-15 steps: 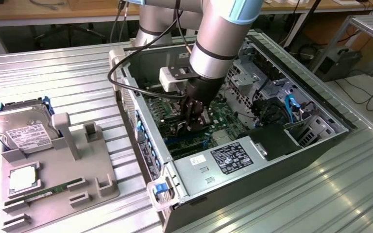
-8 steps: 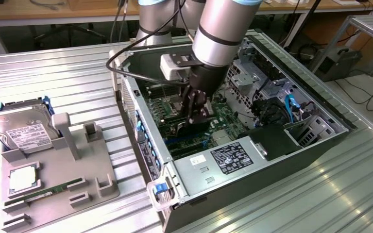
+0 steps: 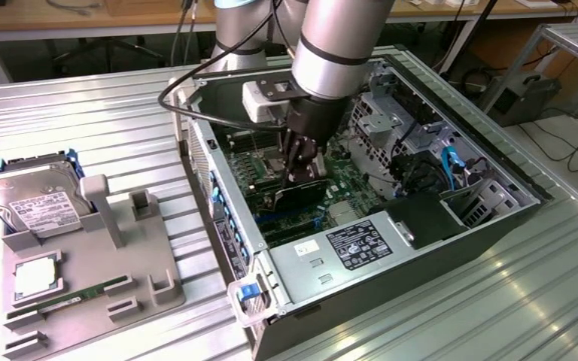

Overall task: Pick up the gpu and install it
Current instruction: 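Insert the gpu into the slot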

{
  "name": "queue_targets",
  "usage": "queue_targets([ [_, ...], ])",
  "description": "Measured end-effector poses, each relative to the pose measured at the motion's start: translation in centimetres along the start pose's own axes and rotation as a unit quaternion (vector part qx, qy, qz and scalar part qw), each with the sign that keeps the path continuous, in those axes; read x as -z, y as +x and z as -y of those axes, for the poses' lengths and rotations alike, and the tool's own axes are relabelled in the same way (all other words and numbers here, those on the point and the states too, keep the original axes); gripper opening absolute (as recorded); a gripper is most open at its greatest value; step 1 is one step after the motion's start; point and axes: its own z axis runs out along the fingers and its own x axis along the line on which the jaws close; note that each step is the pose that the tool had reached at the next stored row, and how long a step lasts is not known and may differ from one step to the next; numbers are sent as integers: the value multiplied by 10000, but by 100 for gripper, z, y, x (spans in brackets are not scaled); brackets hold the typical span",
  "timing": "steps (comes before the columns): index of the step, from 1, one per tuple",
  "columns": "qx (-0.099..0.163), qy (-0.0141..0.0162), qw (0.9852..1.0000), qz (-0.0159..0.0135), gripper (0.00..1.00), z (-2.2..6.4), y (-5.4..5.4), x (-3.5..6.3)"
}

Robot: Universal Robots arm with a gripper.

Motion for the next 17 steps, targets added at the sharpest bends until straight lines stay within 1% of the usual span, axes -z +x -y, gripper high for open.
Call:
queue_targets([
  [1,1,36,10000,1,11,-17,-1,-6],
  [2,1,63,10000,2,11,-41,-3,-16],
  [3,1,82,10000,2,11,-65,-6,-25],
  [4,1,93,10000,2,11,-78,-14,-32],
  [10,2,113,9999,3,11,-110,-57,-77],
  [17,2,115,9999,1,11,-120,-61,-130],
])
